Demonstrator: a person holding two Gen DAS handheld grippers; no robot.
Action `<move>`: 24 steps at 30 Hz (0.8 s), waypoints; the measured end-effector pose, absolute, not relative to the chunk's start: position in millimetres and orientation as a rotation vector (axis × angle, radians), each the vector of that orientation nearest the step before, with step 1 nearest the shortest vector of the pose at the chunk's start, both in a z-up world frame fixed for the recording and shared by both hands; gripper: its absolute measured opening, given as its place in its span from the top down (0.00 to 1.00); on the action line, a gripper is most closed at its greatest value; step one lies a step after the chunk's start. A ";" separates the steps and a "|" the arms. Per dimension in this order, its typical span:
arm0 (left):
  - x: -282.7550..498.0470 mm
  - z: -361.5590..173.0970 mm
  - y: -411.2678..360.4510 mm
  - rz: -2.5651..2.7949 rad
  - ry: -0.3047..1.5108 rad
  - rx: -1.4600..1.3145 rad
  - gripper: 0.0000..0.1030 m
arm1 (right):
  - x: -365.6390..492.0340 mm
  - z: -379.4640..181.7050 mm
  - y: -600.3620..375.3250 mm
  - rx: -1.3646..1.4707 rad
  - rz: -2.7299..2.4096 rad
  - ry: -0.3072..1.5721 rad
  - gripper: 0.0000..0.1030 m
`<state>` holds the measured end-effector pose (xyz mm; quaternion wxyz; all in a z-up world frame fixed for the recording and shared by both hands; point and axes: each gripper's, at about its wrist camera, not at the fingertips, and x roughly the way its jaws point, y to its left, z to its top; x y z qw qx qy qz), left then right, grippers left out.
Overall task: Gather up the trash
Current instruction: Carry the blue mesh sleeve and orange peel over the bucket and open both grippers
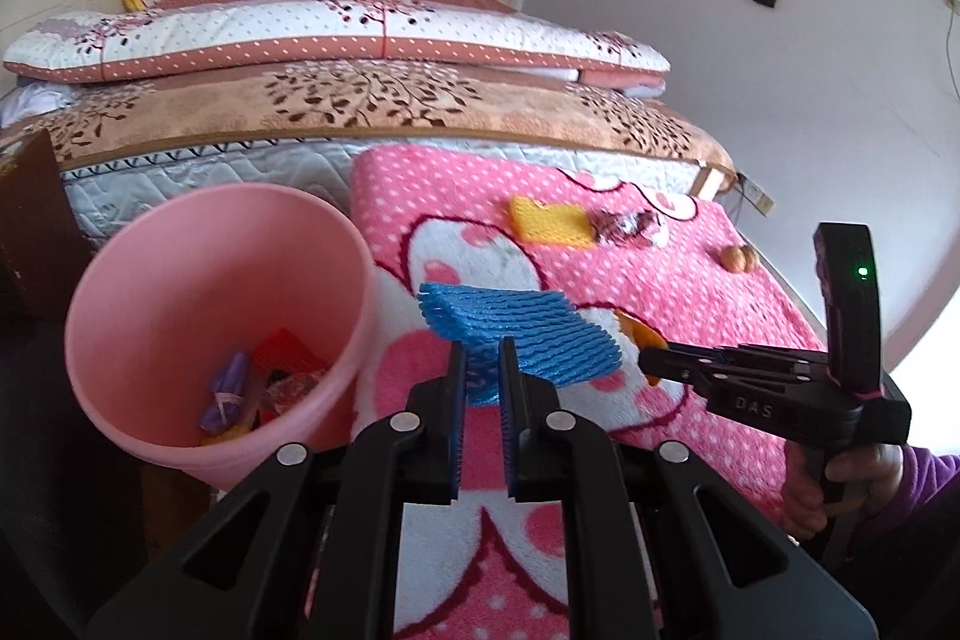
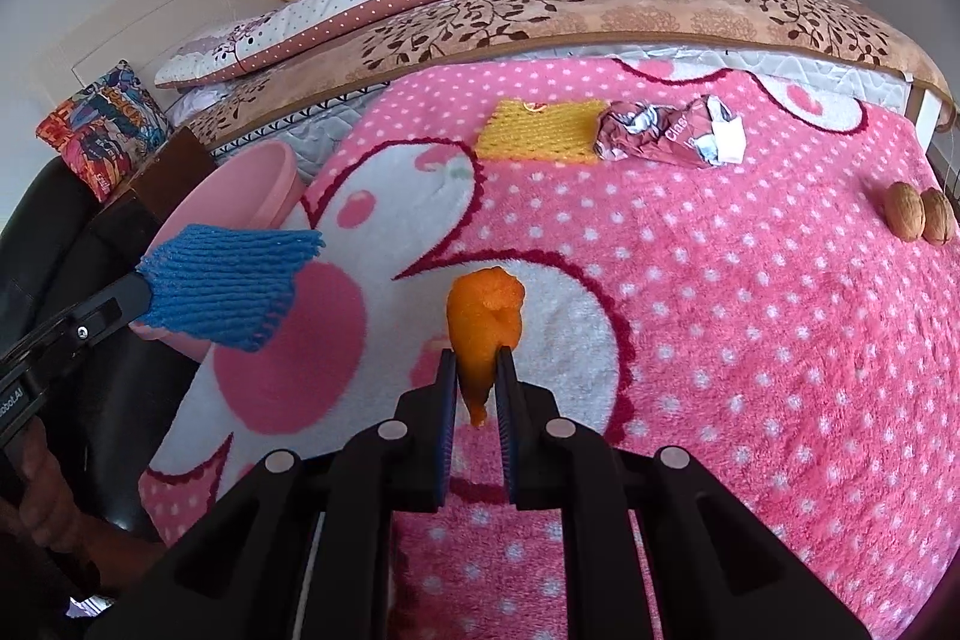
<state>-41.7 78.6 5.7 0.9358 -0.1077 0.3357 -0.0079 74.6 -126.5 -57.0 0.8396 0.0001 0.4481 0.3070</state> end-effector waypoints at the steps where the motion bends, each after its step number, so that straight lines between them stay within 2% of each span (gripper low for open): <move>1: -43.1 7.2 81.2 -0.003 0.677 -0.222 0.91 | 74.3 -54.1 -123.6 -0.004 0.658 0.939 0.88; 14: -76.0 31.3 152.0 0.238 0.571 -0.259 0.91 | 78.4 5.0 -19.8 -0.064 0.909 0.856 0.88; 24: -84.4 10.8 182.5 0.387 0.622 -0.256 0.91 | 74.4 1.2 55.2 -0.084 1.024 0.942 0.88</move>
